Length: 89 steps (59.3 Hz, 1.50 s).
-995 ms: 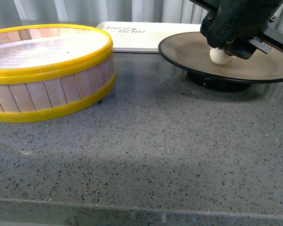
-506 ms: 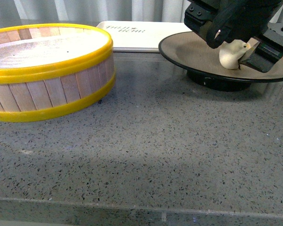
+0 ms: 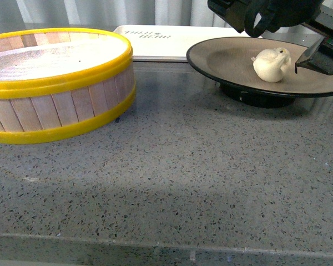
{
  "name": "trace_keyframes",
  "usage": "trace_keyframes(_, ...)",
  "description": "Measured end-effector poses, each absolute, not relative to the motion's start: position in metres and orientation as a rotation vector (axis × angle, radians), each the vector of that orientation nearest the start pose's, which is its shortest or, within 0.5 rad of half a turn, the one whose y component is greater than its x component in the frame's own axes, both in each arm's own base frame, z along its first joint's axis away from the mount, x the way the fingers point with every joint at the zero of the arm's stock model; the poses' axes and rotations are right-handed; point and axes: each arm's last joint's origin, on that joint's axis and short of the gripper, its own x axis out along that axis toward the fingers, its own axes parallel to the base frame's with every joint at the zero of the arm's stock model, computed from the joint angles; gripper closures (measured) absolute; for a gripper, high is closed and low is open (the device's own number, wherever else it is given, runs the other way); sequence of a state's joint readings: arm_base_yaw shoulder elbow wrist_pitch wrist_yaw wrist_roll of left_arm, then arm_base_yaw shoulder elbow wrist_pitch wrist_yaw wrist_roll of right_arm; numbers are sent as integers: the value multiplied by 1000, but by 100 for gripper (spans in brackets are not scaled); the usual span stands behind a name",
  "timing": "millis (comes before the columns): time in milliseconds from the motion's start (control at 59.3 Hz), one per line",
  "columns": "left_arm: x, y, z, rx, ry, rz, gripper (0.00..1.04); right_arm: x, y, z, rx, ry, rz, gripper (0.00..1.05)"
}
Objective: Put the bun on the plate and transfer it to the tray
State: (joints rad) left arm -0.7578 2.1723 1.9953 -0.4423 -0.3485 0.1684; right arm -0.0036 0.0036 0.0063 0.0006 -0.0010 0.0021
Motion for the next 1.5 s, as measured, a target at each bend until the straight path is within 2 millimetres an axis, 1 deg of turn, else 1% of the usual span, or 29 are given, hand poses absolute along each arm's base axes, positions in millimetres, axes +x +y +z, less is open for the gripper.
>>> trace_keyframes(101,367,-330,293,460,485,-449,7,98,0,165,2,-3,-3,8)
trace_keyframes(152,362,-324,305,427,460,-455,7,98,0,165,2,-3,-3,8)
trace_keyframes(219,350,-309,326,367,398,-463,7,98,0,165,2,-3,-3,8)
trace_keyframes(236,344,-303,334,347,368,-466,7,98,0,165,2,-3,-3,8)
trace_keyframes(304,323,-281,356,296,290,-468,7,98,0,165,2,-3,-3,8)
trace_keyframes(320,320,-278,358,292,282,-467,7,98,0,165,2,-3,-3,8)
trace_keyframes(354,305,-262,369,267,239,-466,7,98,0,165,2,-3,-3,8)
trace_keyframes(388,296,-252,373,253,216,-464,7,98,0,165,2,-3,-3,8)
trace_keyframes(489,268,-219,380,218,160,-457,7,98,0,165,2,-3,-3,8)
trace_keyframes(506,265,-215,380,215,154,-455,7,98,0,165,2,-3,-3,8)
trace_keyframes(540,253,-199,379,202,136,-446,7,98,0,165,2,-3,-3,8)
trace_keyframes(556,251,-195,379,198,135,-444,7,98,0,165,2,-3,-2,8)
trace_keyframes(607,238,-175,378,176,127,-426,7,98,0,165,2,-3,-3,8)
trace_keyframes(675,225,-153,369,166,131,-402,7,98,0,165,2,-3,-3,8)
trace_keyframes(725,212,-130,360,161,130,-360,7,98,0,165,2,-3,-3,8)
trace_keyframes(742,206,-119,354,159,136,-344,7,98,0,165,2,-3,-2,8)
trace_keyframes(793,194,-97,341,145,162,-317,7,98,0,165,2,-3,-3,8)
trace_keyframes(860,184,-73,327,115,188,-297,7,98,0,165,2,-3,-3,8)
trace_keyframes(894,182,-63,322,102,195,-282,7,98,0,165,2,-3,-2,8)
trace_keyframes(944,179,-43,311,57,98,-110,17,98,0,165,2,-3,-2,8)
trace_keyframes(978,175,-29,301,28,27,-53,26,98,0,165,2,-3,-3,8)
trace_keyframes(1029,168,-14,285,14,-10,-30,37,98,0,165,2,-3,-3,8)
trace_keyframes(1046,167,-12,282,14,-11,-29,38,98,0,165,2,-3,-3,8)
trace_keyframes(1096,161,-3,265,11,-10,2,49,98,0,165,2,-3,0,8)
trace_keyframes(1113,160,-2,263,9,-8,6,51,98,0,165,2,-3,-1,8)
trace_keyframes(1180,153,0,244,3,1,2,69,98,0,165,2,-3,-2,8)
trace_keyframes(1366,143,0,222,1,10,-3,97,98,0,165,2,-3,-2,8)
trace_keyframes(1400,142,0,219,-4,8,-2,101,98,0,165,2,-3,-2,8)
trace_keyframes(1501,135,0,208,-2,8,-2,101,98,0,165,2,-3,-2,8)
